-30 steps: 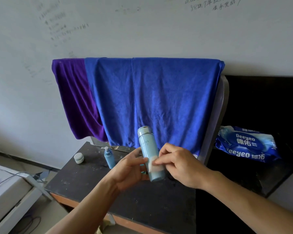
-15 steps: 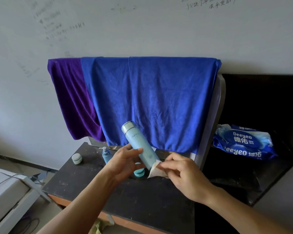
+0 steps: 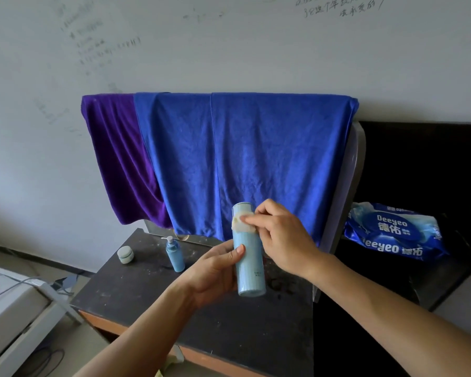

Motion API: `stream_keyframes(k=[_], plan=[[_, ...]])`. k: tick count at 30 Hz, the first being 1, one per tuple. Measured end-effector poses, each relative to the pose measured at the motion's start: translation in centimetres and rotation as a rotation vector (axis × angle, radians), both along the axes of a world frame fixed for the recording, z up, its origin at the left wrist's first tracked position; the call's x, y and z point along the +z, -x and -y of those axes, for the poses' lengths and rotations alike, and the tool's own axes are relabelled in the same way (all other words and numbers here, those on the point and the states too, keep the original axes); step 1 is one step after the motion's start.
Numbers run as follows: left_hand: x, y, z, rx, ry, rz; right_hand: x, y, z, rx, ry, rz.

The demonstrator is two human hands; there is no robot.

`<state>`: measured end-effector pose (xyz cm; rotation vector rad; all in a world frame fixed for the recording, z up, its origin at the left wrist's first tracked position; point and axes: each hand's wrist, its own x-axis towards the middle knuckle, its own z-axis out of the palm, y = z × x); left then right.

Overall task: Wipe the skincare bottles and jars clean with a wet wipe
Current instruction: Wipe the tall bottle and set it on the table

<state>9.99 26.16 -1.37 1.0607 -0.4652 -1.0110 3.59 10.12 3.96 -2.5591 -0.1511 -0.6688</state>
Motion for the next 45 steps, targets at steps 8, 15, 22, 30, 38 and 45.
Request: stream_keyframes(k=[8,15,22,30,38,45], plan=[[-0.3,-1.3,-1.3,0.123,-0.054,-0.011,0.0,1.1,1.4,0.077,-0.238,-0.138],[0.5,-1.9,-0.5,0.264,-0.046,-0.058,-2.7,2.6,-1.4,0.122,-0.020,-0.057],[0.3,-2.0,-0.8,0.336,-0.095,-0.084,-3.5,5.0,-0.6,0.136,-0.287,-0.031],[0.5,-0.2,0.5,0.113,-0.067,-0.140,-2.4,1.2,-0.5,-0.030,-0.208,-0.078],[0.1,-1.5,-1.4,0.163,-0.007,-0.107,-3.3,3.5,-1.7,0.116,-0.014,-0.030],[-0.8,-1.3,-1.9,0.070,-0.021,-0.028,0.5,1.4,0.6,0.092,-0.223,0.016]])
